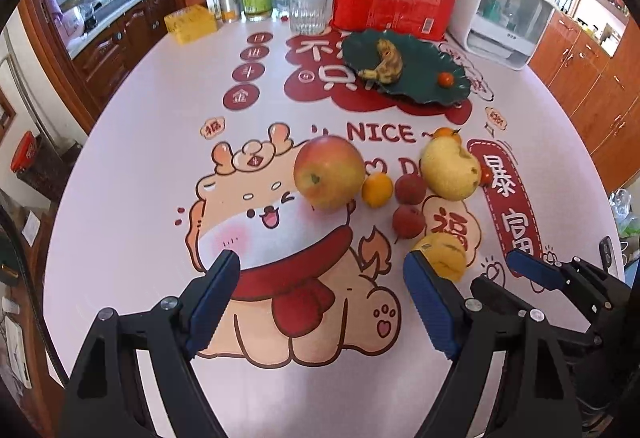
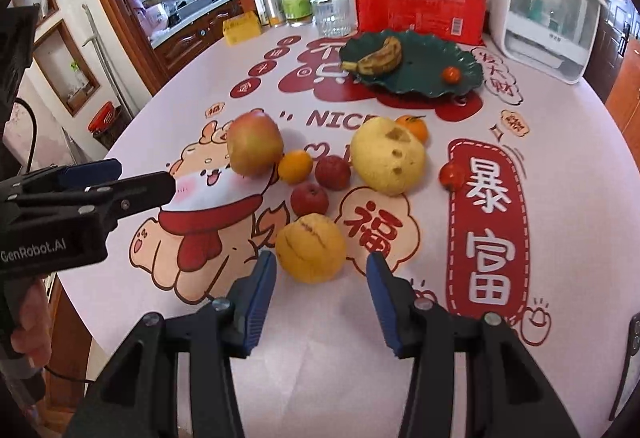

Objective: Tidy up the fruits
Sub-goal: 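Grasp the red apple with the left tool while the right tool grasps the yellow grapefruit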

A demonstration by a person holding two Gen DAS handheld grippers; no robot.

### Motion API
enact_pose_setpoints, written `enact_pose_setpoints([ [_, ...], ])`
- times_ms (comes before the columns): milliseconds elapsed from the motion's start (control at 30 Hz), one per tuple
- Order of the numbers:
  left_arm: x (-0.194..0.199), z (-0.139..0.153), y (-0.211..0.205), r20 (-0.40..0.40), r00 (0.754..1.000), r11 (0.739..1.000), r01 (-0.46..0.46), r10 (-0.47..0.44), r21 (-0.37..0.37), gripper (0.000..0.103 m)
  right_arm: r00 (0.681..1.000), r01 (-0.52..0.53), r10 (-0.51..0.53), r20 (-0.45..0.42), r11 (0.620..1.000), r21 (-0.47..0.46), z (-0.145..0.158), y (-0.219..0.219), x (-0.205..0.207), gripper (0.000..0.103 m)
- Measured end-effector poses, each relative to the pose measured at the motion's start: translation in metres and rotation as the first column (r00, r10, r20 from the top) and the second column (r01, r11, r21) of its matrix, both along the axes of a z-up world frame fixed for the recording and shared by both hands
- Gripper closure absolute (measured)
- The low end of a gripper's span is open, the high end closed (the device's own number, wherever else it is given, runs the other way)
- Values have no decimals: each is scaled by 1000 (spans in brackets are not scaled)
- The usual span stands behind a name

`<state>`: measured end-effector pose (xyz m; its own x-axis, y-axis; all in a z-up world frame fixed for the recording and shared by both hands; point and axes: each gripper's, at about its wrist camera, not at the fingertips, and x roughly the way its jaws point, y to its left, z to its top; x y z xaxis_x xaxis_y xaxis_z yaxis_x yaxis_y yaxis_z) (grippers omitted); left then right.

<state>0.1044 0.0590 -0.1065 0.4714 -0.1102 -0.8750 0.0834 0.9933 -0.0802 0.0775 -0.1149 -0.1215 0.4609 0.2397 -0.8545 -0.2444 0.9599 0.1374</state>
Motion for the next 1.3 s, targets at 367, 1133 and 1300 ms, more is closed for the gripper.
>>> enact_pose_setpoints([
  [367, 17, -27, 10, -61, 998, 1000, -21, 20, -4, 20, 999, -34, 33, -42, 999, -8, -29, 13, 22, 56],
  [1133, 87, -50, 8, -113, 993, 999, -37, 33, -39, 20, 995, -74, 73, -72, 997, -13, -47, 22, 45, 50],
  [1300, 100, -57, 2, -125, 992, 999, -26, 22, -35, 20, 999, -19, 19, -50, 1000, -2, -34, 6, 50, 51],
])
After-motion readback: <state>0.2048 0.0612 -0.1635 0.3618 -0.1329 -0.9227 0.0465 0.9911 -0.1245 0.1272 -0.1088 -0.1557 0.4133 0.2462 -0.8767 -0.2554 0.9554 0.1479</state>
